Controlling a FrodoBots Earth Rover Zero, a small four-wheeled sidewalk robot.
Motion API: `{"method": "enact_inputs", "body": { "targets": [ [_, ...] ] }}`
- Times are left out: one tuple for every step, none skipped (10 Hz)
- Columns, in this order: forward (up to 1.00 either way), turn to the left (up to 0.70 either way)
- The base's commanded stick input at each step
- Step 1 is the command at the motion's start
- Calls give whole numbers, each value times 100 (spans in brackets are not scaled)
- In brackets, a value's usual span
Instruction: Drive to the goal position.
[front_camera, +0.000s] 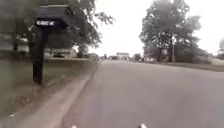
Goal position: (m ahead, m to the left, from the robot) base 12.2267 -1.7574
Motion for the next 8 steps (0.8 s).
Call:
{"method": "enact_inputs", "body": {
  "targets": [
    [100, 0],
    [100, 0],
    [100, 0],
    [100, 0],
    [100, 0],
    [100, 0],
    [100, 0],
    [100, 0]
  ]
}}
